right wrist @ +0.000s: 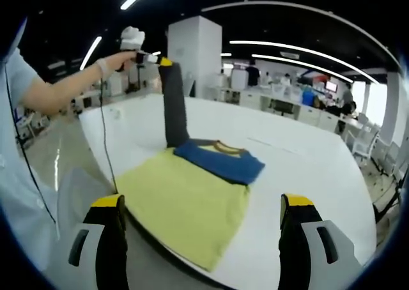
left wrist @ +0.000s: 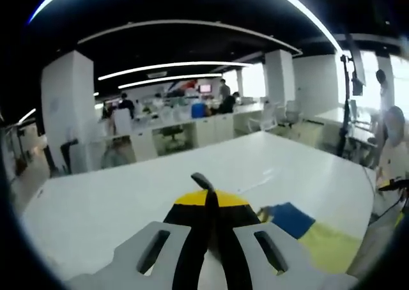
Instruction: Fold the garment on the visible template until the final outline fits inside the template.
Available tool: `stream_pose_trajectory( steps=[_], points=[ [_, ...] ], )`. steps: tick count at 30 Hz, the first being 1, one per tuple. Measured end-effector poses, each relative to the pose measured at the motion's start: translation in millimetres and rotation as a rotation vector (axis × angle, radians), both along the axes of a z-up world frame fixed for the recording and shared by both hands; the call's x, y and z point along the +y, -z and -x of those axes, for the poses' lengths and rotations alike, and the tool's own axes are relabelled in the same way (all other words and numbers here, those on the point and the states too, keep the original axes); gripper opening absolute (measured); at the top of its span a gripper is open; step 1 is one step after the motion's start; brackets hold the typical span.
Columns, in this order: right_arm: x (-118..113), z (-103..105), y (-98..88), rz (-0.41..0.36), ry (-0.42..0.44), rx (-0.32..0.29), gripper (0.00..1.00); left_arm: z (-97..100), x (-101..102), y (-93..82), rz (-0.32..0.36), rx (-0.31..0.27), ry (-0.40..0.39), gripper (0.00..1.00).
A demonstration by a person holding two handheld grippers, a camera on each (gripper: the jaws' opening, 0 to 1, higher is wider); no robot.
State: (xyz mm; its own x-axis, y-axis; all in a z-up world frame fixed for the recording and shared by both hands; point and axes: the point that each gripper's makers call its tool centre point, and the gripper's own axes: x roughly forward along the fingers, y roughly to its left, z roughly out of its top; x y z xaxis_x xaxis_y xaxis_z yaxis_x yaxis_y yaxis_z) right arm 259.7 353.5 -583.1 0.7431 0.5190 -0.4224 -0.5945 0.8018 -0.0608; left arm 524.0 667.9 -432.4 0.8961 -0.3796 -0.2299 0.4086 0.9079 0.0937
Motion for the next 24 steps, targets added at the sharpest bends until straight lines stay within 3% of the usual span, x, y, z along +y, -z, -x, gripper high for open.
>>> stream_pose_trajectory(
  steps=[12,24],
  points=[
    [-9.3,3.5,2.4,-0.005,0.011,0.006,1.0,-2.6,-38.4,8.3,-0.009,0.011,0.061,0.0],
    [-8.4,6.5,1.8,-0.009,-0.005,0.007,1.0,-5.4,-64.4,16.8,0.002,0.021,0.093,0.0]
  ],
)
